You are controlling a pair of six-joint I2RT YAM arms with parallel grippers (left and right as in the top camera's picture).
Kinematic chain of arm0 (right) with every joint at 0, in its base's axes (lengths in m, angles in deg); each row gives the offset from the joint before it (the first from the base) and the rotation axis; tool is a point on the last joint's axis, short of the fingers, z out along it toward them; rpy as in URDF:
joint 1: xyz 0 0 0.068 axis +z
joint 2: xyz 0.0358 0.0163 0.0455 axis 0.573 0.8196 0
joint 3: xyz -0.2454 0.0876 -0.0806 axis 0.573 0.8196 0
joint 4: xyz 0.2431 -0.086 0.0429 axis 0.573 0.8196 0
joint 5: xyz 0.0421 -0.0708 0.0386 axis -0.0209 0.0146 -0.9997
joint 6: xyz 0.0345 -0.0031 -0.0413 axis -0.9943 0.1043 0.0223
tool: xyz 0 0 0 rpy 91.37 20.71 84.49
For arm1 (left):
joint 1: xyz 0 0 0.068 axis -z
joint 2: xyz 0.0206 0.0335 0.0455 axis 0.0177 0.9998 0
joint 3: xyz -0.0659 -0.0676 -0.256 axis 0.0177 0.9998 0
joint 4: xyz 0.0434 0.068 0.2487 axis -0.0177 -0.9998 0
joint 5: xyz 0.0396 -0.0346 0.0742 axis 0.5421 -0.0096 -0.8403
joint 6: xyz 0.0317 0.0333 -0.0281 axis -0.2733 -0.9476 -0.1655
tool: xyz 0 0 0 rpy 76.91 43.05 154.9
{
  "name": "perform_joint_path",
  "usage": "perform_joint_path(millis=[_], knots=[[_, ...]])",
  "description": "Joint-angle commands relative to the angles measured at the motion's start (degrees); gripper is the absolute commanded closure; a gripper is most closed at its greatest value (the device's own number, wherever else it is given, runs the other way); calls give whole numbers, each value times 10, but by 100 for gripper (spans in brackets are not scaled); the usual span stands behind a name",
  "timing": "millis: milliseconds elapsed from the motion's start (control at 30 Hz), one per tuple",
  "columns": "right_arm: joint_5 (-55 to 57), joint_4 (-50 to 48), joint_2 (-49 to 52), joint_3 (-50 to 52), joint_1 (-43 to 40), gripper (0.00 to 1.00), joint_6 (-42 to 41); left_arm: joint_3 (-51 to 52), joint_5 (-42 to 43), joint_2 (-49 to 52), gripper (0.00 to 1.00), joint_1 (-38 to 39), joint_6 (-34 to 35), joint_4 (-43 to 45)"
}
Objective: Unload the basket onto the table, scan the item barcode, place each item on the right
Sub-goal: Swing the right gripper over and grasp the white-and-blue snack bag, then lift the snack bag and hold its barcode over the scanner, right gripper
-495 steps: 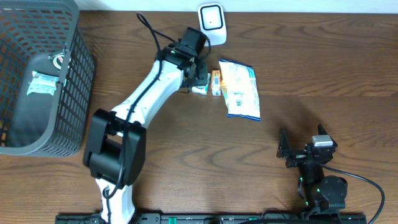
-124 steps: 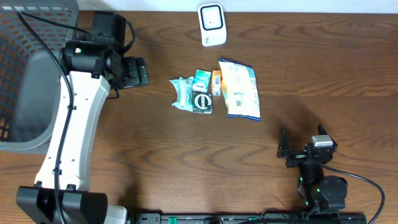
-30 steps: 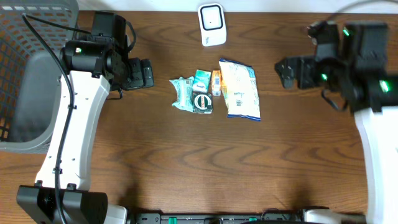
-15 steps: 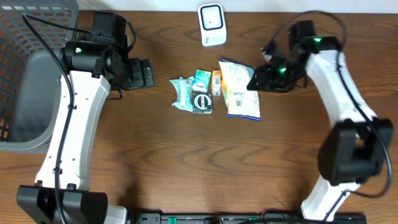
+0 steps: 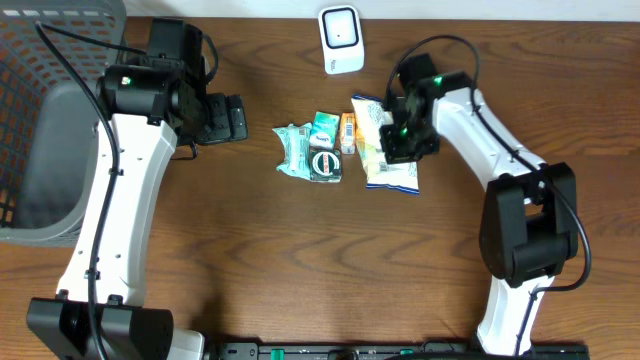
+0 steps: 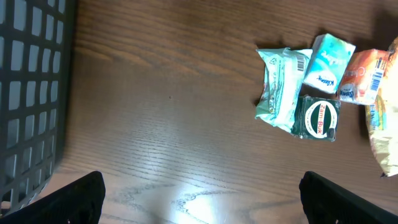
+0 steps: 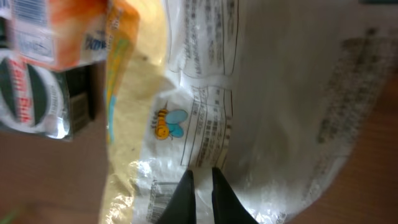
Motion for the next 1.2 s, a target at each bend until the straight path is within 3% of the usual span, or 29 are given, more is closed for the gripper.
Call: perform_joint_path(millis=[0,233,467,600,700,800,1167], knots=[[55,-14,5,52,10,99,-31,1,-3,5,2,-1,-3,-2],[83,69,-2,73,10,99,-35,1,-3,5,2,-1,-3,-2],[165,155,-79,69,10,99,-78,1,-3,5,2,-1,-3,-2],[164,128,-145,68,10,99,-78,1,-3,5,2,-1,-3,-2],[162,66,-179,68,10,92,-78,1,-3,5,2,-1,-3,-2],[158,10,-184,68,10,99,-78,1,-3,5,2,-1,-3,-2],[103,-60,-41,69,25,99,-94,1,-3,5,2,-1,-3,-2]])
